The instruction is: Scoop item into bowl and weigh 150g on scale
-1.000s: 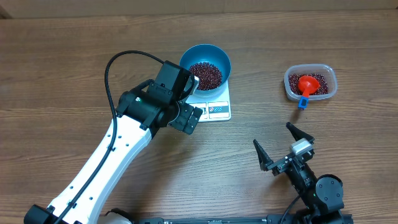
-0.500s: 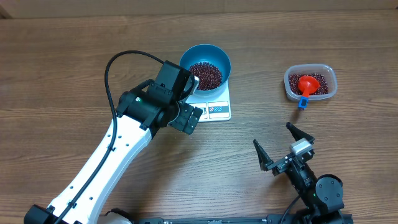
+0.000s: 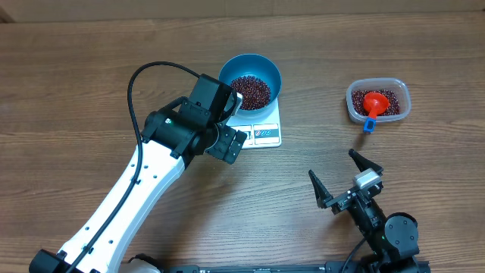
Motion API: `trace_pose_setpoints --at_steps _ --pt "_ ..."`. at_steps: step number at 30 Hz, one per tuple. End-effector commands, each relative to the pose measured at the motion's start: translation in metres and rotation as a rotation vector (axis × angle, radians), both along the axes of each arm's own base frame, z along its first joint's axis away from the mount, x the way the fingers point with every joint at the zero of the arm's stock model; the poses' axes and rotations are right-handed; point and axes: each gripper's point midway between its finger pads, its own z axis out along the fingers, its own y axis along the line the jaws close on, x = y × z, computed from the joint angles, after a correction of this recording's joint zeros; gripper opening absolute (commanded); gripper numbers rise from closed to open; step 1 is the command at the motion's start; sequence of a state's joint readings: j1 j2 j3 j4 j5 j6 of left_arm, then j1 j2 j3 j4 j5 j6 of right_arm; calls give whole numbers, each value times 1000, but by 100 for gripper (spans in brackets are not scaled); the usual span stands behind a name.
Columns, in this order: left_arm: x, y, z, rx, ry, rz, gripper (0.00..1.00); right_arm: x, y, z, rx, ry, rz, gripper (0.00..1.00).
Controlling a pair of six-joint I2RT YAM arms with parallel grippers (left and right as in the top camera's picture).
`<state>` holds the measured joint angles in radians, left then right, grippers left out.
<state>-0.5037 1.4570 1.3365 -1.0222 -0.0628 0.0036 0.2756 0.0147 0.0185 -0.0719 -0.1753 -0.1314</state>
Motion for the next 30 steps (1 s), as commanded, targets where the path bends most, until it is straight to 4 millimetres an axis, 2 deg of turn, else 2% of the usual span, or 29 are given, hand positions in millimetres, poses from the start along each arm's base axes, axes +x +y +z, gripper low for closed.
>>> trace_pose_setpoints --at_steps 1,11,17,20,23,28,30 --pt "0 -2 5 -8 -14 -18 99 1 -2 -1 1 -6 -10 100" --pt "-2 -1 4 -4 -7 -18 100 1 -2 -1 1 -6 -10 100" --pt "-11 0 8 -15 10 -26 99 1 -2 -1 1 -6 -10 100" --pt "-24 -11 25 -115 4 -69 100 1 -2 -1 1 -6 -10 100" --pt "-38 -15 54 -204 -55 -102 100 1 -2 -1 1 -6 -10 100" --pt "-75 5 99 -271 -167 -102 100 1 -2 -1 1 -6 -10 100" --pt "-88 13 111 -296 -208 -97 100 1 -2 -1 1 -6 -10 100"
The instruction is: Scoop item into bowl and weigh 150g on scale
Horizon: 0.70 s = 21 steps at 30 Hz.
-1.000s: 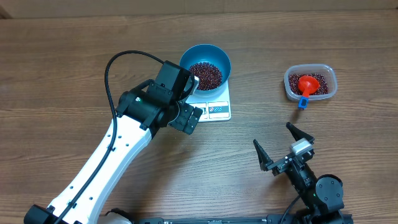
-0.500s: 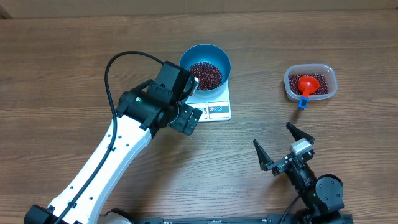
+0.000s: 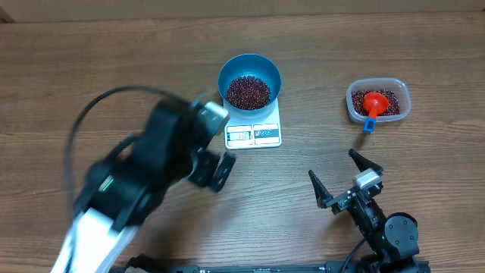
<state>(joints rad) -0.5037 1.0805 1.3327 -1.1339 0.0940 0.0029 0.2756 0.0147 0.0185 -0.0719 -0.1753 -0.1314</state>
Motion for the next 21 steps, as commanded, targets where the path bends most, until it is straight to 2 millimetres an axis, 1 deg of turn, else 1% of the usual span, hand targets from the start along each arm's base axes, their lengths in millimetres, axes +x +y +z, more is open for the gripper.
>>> trace_pose_setpoints --at_steps 1,3,5,7,9,13,16,21 --pt "-23 8 22 -70 -70 -10 100 1 -2 -1 1 -6 -10 100" --pt "-31 17 25 -105 -99 27 100 1 -2 -1 1 -6 -10 100" --pt "-36 30 21 -151 -117 99 100 1 -2 -1 1 -6 -10 100" --pt "-39 42 10 -201 -129 182 100 1 -2 -1 1 -6 -10 100" --pt "-41 50 -5 -245 -147 237 100 1 -2 -1 1 -6 -10 100" --pt "-46 52 -40 -320 -200 241 100 1 -2 -1 1 -6 -10 100" --pt "-44 52 -59 -373 -256 254 100 1 -2 -1 1 -6 -10 100" --pt "-36 48 -85 -475 -336 268 100 1 -2 -1 1 -6 -10 100"
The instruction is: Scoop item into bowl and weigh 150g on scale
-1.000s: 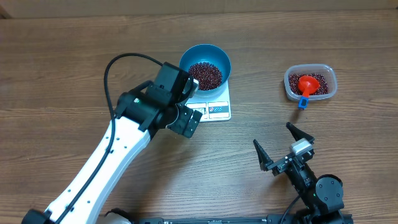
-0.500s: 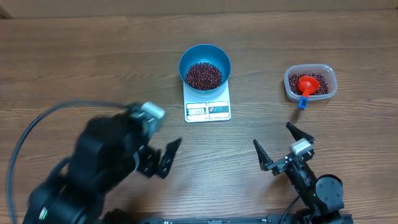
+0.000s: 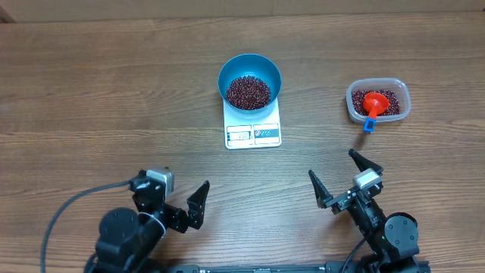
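Note:
A blue bowl point(image 3: 250, 68) holding dark red beans point(image 3: 248, 92) stands on the white scale point(image 3: 253, 133) at the table's middle back. At the right, a clear plastic container point(image 3: 394, 89) holds more beans, and a red scoop point(image 3: 373, 102) with a blue handle tip lies in it. My left gripper point(image 3: 173, 199) is open and empty near the front left edge, far from the scale. My right gripper point(image 3: 341, 176) is open and empty at the front right, in front of the container.
The wooden table point(image 3: 91, 91) carries only the scale, bowl and container. Black cable from the left arm point(image 3: 61, 220) loops at the front left edge.
My left arm has drawn back from beside the scale to the front left edge, its gripper open. The scale's display is uncovered. The right arm, bowl and scoop have not moved.
My left gripper was first at the scale's left front corner, by the bowl. Then it was blurred and further left and forward. Now it rests at the front edge. Bowl, container, scoop and right gripper stayed in place throughout.

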Motion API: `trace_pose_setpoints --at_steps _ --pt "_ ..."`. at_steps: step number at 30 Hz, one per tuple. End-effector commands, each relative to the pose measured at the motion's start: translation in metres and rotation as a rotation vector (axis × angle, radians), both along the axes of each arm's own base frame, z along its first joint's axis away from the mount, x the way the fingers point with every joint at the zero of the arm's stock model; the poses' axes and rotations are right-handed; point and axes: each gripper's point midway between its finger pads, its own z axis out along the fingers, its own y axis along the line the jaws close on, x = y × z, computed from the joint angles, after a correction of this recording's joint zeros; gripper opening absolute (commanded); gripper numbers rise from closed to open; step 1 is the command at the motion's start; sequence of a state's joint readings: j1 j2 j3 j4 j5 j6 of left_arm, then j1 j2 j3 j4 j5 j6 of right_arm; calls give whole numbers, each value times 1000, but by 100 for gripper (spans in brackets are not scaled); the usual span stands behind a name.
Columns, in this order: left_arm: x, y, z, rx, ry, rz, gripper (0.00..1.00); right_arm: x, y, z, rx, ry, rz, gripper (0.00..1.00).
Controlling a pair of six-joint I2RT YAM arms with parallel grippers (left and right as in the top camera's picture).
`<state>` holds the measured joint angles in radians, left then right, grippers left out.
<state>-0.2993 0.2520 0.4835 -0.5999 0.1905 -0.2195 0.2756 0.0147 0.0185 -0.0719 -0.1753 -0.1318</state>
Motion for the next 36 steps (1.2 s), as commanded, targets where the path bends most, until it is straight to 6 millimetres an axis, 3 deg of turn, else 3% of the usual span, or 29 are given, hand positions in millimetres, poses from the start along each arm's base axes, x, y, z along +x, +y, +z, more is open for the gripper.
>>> trace_pose_setpoints --at_steps 1,11,18,36 --pt "1 -5 -19 -84 -5 -1 100 1 -2 -1 1 -6 -10 100" --pt "13 -15 -50 -187 -130 -22 100 1 -2 -1 1 -6 -10 100" --pt "25 -11 -44 -207 -240 17 100 1 -2 -1 1 -6 -10 100" --pt "26 -11 -47 -146 -262 7 100 1 -2 -1 1 -6 -10 100"
